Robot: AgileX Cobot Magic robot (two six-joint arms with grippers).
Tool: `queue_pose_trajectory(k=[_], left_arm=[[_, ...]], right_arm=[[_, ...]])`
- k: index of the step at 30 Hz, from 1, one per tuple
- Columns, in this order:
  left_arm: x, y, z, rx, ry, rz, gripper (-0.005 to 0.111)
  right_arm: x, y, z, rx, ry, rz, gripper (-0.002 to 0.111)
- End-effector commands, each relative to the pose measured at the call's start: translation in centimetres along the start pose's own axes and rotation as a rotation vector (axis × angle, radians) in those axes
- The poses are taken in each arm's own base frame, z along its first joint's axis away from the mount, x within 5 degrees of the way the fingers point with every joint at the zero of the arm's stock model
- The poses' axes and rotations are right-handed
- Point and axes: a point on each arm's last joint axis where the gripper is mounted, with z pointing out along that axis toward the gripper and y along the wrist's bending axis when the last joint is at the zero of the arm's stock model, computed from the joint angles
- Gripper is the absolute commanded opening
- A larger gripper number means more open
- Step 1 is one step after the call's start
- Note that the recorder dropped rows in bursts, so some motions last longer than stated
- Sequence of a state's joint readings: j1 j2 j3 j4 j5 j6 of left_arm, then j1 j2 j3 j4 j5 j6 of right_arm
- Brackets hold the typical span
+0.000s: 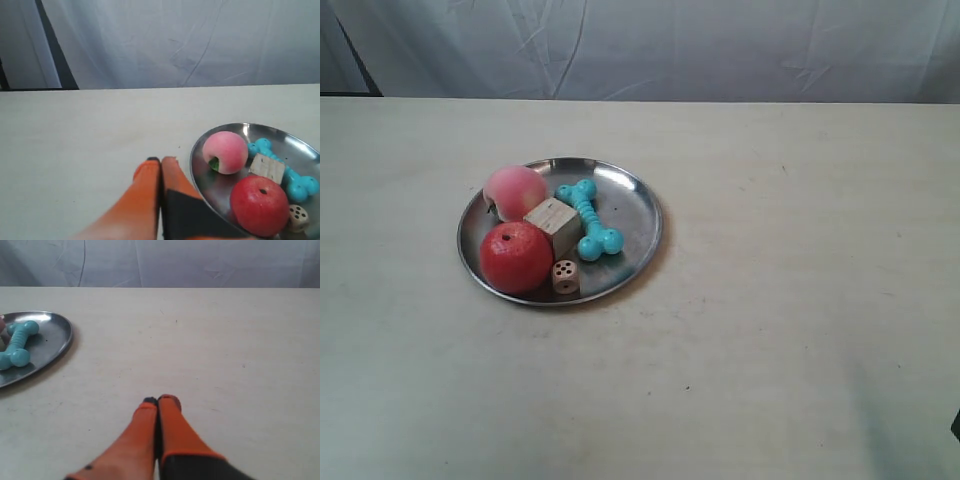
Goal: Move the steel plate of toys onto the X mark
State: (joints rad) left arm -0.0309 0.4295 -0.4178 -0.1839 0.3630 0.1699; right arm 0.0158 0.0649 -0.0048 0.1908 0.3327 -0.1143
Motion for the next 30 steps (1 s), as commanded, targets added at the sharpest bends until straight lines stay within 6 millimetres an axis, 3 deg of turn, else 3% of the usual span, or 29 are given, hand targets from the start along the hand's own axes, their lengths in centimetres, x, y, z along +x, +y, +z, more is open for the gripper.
queue_pose_trajectory(k=[1, 4, 10, 12, 30], left_arm=[[4.2, 0.3, -0.5, -0.037, -0.02, -0.124, 0.0], [7.1, 0.4, -0.3, -0.046, -0.006, -0.154, 0.0], [10.6, 0.4, -0.6, -0.042, -0.109, -0.151, 0.0], [10.3, 0.4, -1.1, -0.037, -0.17, -0.148, 0.0], [10.6, 0.4, -1.1, -0.038, -0.143, -0.149, 0.0]], right_arm=[[0.0, 0.0, 0.0, 0.005, -0.012, -0.002, 0.0], [0.0, 0.0, 0.0, 0.005, -0.013, -0.002, 0.0], [0.0, 0.0, 0.0, 0.005, -0.013, -0.002, 0.0], [0.0, 0.0, 0.0, 0.005, -0.013, -0.002, 0.0], [0.0, 0.0, 0.0, 0.005, -0.017, 0.0, 0.0]])
